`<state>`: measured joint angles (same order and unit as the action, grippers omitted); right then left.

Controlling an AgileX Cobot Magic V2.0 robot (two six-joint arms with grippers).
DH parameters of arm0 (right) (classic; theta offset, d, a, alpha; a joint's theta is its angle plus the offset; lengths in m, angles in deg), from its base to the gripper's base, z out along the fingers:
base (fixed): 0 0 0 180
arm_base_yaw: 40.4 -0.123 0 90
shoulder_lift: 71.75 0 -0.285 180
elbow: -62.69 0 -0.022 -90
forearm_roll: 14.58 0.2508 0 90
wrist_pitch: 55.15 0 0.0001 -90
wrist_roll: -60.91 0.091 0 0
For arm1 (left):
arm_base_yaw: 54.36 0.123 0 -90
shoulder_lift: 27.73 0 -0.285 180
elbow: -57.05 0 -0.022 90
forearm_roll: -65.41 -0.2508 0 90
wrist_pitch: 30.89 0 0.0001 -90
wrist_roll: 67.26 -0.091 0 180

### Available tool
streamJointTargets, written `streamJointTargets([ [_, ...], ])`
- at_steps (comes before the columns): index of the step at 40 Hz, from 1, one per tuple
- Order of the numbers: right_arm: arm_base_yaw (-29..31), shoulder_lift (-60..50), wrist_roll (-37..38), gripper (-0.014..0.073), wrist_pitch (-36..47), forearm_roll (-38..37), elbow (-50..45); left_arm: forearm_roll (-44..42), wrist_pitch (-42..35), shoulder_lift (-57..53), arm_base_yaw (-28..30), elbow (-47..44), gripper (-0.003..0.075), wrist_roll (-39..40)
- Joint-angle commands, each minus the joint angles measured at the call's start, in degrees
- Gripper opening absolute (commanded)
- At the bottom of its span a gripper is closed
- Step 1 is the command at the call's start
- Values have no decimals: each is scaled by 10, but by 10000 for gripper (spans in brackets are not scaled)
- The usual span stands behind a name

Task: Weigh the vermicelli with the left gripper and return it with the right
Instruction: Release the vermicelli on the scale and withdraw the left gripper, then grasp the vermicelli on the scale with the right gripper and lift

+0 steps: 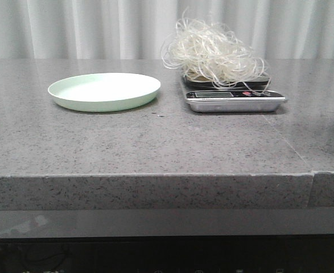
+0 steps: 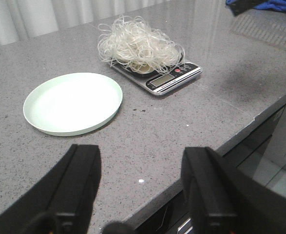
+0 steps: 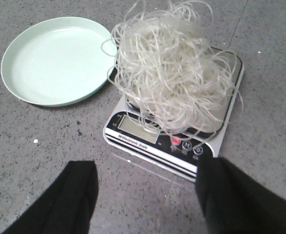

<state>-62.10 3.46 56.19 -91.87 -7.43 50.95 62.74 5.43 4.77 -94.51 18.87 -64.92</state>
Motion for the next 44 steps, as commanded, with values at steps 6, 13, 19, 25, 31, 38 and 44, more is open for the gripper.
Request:
streamJointTargets([
  [6,-14,96,-7,548,30,4,115,5,-41,4,-5,15,459,4],
  [13,-14,175,-7,548,30,-3,187,5,-41,4,-5,15,459,4],
  [19,-14,237,-7,548,29,-36,247,5,-41,4,-5,15,459,4],
  [25,-12,294,-7,548,29,-55,295,5,-41,4,-5,15,459,4],
  [31,-7,334,-7,548,29,-57,327,5,-41,4,-5,15,459,4],
  [38,-6,370,-7,548,25,-57,348,5,-41,4,-5,15,459,4],
  [44,-6,388,-7,548,22,-60,349,5,-41,4,-5,15,459,4],
])
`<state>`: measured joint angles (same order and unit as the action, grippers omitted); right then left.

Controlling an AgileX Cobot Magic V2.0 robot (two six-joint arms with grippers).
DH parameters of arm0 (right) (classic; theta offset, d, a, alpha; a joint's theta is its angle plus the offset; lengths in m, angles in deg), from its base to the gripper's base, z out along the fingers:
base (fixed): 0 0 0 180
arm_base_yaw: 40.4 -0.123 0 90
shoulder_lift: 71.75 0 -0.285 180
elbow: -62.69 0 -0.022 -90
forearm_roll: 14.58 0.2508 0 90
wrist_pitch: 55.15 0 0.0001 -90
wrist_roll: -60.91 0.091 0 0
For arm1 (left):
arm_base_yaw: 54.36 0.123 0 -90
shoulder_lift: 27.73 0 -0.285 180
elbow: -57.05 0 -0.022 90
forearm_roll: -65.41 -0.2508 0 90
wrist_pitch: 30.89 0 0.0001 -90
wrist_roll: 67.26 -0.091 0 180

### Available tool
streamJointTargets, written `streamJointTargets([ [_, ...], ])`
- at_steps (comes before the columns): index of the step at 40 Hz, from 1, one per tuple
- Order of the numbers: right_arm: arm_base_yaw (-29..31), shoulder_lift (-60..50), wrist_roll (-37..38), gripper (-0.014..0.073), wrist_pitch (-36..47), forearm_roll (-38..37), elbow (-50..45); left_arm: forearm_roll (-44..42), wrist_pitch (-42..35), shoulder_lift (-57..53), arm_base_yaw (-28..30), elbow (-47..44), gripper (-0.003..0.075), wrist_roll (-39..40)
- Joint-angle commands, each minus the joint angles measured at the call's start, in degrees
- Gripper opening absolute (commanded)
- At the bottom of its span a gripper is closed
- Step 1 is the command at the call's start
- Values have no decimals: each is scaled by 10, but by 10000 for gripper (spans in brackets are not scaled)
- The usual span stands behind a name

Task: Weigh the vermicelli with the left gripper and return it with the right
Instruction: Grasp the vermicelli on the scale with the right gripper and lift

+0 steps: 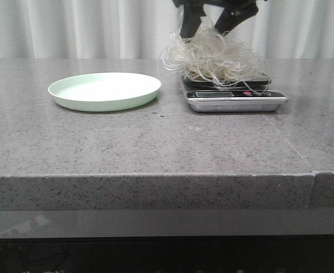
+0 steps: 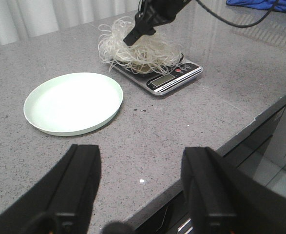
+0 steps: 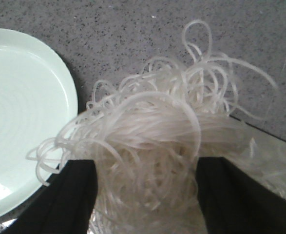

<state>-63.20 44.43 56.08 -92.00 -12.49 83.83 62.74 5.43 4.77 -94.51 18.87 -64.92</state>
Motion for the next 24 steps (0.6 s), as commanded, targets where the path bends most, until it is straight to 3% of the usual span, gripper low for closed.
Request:
streamJointTargets([
  [1,5,-21,-6,547,22,-10,20,5,-41,4,-5,15,459,4],
  [5,5,-14,-6,503,12,-16,20,5,-41,4,-5,15,459,4],
  [15,5,-13,-6,209,3,-21,20,5,-41,4,-5,15,459,4],
  [18,5,-13,-6,167,3,-21,20,5,-41,4,-5,15,459,4],
  [24,5,-14,-6,164,1,-21,20,5,-41,4,-5,15,459,4],
])
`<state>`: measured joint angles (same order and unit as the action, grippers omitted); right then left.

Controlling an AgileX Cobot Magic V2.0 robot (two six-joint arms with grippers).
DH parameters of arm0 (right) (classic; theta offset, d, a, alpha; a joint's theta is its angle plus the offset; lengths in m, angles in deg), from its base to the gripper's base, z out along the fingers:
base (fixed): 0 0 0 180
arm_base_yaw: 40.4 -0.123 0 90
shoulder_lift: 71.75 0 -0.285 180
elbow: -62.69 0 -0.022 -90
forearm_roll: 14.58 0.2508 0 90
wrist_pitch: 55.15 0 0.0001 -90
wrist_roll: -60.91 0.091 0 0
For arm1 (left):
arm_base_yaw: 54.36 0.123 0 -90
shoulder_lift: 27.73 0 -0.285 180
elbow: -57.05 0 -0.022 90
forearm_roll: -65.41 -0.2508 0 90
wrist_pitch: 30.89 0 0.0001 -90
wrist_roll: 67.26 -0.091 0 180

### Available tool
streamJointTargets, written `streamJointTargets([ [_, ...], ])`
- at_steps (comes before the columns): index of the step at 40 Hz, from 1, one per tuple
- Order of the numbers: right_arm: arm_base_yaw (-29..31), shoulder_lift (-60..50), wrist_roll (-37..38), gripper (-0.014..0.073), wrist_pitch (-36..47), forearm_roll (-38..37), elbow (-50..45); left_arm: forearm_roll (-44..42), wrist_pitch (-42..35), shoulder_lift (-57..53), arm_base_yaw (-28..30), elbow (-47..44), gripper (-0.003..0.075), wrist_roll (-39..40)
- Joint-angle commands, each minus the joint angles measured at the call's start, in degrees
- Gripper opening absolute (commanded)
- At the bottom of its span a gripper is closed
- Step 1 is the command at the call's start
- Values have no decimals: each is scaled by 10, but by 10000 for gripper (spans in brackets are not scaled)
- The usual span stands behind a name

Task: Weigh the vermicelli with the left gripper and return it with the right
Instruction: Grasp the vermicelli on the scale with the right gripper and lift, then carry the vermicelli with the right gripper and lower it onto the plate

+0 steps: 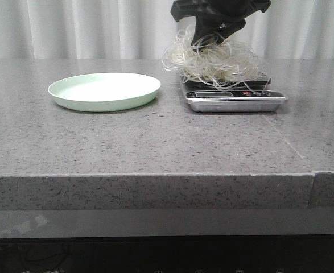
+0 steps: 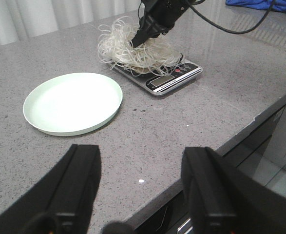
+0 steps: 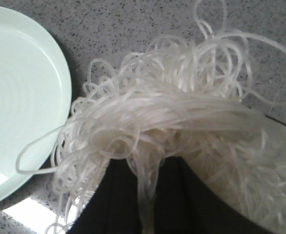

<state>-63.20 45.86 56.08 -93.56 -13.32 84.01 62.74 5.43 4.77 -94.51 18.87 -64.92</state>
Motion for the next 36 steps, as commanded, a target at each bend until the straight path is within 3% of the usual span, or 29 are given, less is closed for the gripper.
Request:
streamJointTargets([
  [1,5,-29,-6,164,17,-13,18,5,-41,4,-5,15,459,4],
  [12,-10,-63,-6,164,5,-13,48,5,-41,4,-5,15,459,4],
  [21,-45,-76,-6,164,-20,-7,142,5,-41,4,-5,15,459,4],
  [36,-103,-43,-6,164,57,48,265,5,-41,4,-5,15,459,4],
])
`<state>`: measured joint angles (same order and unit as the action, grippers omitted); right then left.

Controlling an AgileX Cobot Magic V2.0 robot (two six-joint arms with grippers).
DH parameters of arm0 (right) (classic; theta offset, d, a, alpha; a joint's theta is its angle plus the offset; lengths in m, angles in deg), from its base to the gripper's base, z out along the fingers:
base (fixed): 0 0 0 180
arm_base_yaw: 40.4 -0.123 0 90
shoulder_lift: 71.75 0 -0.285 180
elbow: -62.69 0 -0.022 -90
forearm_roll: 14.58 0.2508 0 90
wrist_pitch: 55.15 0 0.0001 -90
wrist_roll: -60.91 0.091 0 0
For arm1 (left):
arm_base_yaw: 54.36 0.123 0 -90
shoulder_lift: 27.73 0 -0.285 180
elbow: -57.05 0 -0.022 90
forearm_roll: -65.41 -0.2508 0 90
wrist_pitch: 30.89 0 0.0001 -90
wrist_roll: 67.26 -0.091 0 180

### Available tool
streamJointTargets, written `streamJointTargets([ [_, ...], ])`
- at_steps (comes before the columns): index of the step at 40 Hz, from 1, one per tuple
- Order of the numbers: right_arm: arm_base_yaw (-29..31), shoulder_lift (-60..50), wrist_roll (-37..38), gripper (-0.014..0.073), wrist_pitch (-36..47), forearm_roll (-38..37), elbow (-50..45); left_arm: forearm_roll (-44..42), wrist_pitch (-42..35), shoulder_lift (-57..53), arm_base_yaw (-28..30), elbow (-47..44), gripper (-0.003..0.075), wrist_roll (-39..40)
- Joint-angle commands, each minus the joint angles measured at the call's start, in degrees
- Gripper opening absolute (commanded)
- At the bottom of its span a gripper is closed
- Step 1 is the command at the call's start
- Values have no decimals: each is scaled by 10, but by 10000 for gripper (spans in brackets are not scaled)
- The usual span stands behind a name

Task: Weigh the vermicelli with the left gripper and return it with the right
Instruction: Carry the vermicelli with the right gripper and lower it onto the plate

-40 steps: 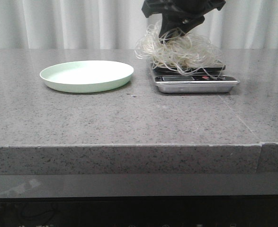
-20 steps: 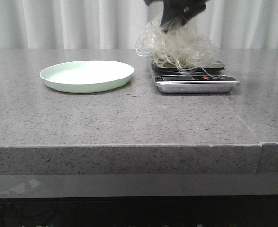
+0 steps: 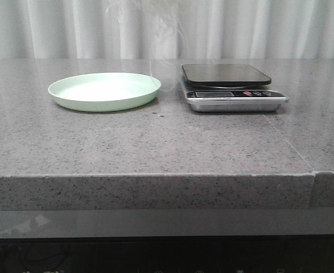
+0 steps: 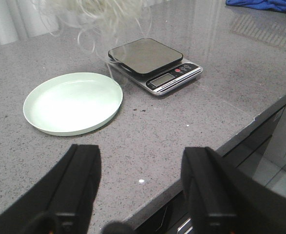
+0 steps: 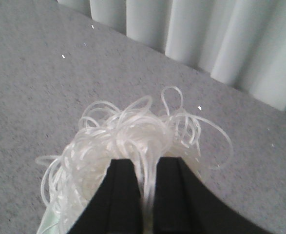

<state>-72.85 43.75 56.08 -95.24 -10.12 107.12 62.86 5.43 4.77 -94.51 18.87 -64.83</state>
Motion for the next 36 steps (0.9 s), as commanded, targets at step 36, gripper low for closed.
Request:
streamJointTargets([
  [36,-33,119,-6,412,-2,40,44,3,-42,4,-5,15,459,3],
])
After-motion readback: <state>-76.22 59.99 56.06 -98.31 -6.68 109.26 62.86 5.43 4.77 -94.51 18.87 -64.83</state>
